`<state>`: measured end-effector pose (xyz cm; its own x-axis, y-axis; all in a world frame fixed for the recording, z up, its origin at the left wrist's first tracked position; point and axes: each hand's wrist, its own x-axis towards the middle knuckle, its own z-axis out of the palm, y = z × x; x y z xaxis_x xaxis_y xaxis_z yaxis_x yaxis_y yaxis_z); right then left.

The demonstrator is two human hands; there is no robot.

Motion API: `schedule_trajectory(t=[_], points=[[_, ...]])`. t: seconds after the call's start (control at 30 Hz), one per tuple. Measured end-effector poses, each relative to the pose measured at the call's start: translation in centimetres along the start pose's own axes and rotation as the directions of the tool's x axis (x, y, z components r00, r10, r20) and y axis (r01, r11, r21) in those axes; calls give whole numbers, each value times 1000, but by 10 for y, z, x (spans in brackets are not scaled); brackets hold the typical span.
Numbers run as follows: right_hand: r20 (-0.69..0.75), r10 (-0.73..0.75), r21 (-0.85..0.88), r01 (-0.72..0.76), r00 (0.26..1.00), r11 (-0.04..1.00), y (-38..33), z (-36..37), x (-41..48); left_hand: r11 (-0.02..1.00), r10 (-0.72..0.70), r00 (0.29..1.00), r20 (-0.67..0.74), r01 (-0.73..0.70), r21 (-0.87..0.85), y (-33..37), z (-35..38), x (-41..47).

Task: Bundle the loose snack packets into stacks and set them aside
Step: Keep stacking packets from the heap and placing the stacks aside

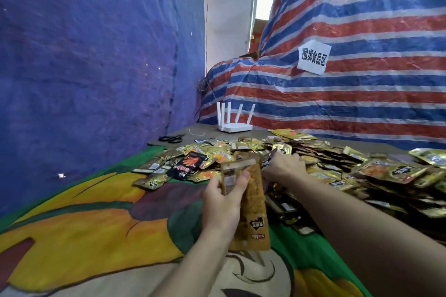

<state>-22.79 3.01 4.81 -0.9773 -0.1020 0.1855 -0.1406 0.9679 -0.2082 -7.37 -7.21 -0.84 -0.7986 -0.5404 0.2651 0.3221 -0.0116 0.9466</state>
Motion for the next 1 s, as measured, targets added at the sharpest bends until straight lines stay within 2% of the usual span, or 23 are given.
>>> schedule_trajectory(t=[0.1, 0.23, 0.33, 0.43, 0.5, 0.57, 0.63, 0.73, 0.83, 0.9, 1.0], points=[[-43, 4, -103, -8, 999, 995, 2, 4, -2, 1000, -1, 1000, -8, 1, 10, 3, 0, -2], [-253, -52, -184, 5, 966, 983, 5, 6, -11, 1000, -23, 999, -33, 23, -4, 2, 0, -1], [-360, -108, -208, 33, 927, 978, 4, 0, -15, 999, -34, 998, -48, 32, -25, 0, -1, 1], [-470, -89, -103, 45, 878, 994, 1, -7, -15, 995, -69, 995, -66, 64, -71, -2, -1, 3], [-521, -35, 110, 108, 853, 988, 0, -14, -14, 988, -112, 989, -94, 101, -113, -2, -3, 5], [-509, 33, 367, 182, 860, 912, 1, -23, -14, 981, -159, 977, -139, 139, -138, -4, -6, 9], [-510, 51, 526, 265, 859, 808, 4, -33, -20, 971, -206, 963, -173, 178, -160, -6, -8, 14], [-478, 146, 776, 339, 866, 532, 9, -45, -39, 945, -297, 928, -224, 254, -204, -8, -9, 20], [-411, 169, 894, 360, 896, 268, 18, -53, -66, 921, -359, 905, -229, 304, -244, -6, -10, 23], [-313, 170, 946, 290, 934, 145, 26, -55, -86, 911, -373, 906, -199, 316, -266, -4, -10, 21], [-181, 147, 979, 165, 973, 117, 37, -52, -121, 923, -320, 938, -135, 276, -267, 4, -9, 14]])
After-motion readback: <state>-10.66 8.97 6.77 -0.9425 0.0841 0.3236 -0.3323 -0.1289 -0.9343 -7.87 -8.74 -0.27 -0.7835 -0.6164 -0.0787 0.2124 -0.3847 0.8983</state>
